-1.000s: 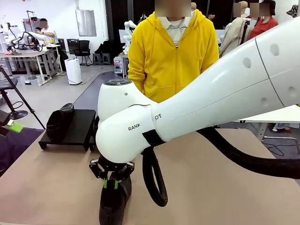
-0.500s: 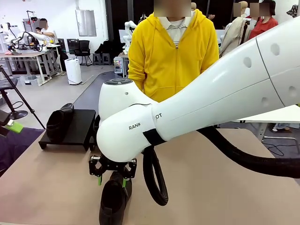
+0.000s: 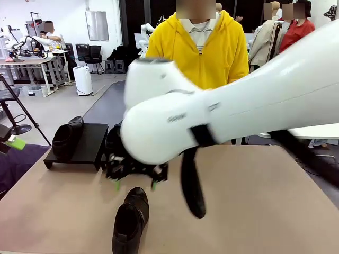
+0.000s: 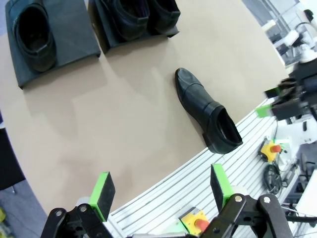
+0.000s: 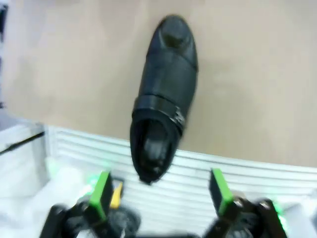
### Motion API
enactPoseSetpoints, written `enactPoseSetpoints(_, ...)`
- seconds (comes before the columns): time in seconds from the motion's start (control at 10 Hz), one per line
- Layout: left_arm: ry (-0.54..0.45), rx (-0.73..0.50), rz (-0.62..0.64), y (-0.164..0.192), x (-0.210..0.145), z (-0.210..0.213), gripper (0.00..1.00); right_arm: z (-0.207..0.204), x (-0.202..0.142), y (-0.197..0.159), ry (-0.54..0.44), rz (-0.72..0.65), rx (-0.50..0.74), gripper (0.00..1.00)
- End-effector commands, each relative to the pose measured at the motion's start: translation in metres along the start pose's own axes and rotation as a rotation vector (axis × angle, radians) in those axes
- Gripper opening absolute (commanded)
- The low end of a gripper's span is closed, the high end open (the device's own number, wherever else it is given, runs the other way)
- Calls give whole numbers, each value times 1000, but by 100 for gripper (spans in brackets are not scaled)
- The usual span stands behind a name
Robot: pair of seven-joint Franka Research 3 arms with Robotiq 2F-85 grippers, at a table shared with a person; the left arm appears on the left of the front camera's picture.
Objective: Organize the shoes by placing them on the stand.
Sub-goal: Pick up one Shoe and place it in the middle of the table.
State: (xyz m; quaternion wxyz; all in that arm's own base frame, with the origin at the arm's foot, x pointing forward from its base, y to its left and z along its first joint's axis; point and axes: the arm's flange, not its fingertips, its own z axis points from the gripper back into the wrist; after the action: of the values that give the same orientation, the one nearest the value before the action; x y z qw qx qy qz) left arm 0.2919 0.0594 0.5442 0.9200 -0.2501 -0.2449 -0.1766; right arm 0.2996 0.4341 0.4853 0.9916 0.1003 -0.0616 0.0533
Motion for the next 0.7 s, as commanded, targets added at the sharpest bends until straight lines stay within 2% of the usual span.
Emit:
enactPoseSetpoints(0.0, 6, 6, 7, 0, 0, 1, 100, 68, -26, -108, -36, 51, 106, 100)
enactPoseSetpoints(0.1, 6, 6, 7, 0, 0, 1, 100, 80, -36, -141, -55, 15, 148, 100)
enactPoseSetpoints(0.2, 6, 6, 7, 0, 0, 1, 100, 77, -43, -160, -67, 39, 185, 100)
enactPoseSetpoints(0.3, 6, 6, 7, 0, 0, 1, 100, 65, -40, -151, -61, 60, 168, 100)
enactPoseSetpoints(0.4, 6, 6, 7, 0, 0, 1, 100, 46, -22, -104, -36, -169, 52, 100)
enactPoseSetpoints(0.5, 6, 6, 7, 0, 0, 1, 100, 88, -39, -156, -78, 29, 169, 100)
enactPoseSetpoints(0.6, 6, 6, 7, 0, 0, 1, 100, 88, -39, -156, -78, 29, 169, 100)
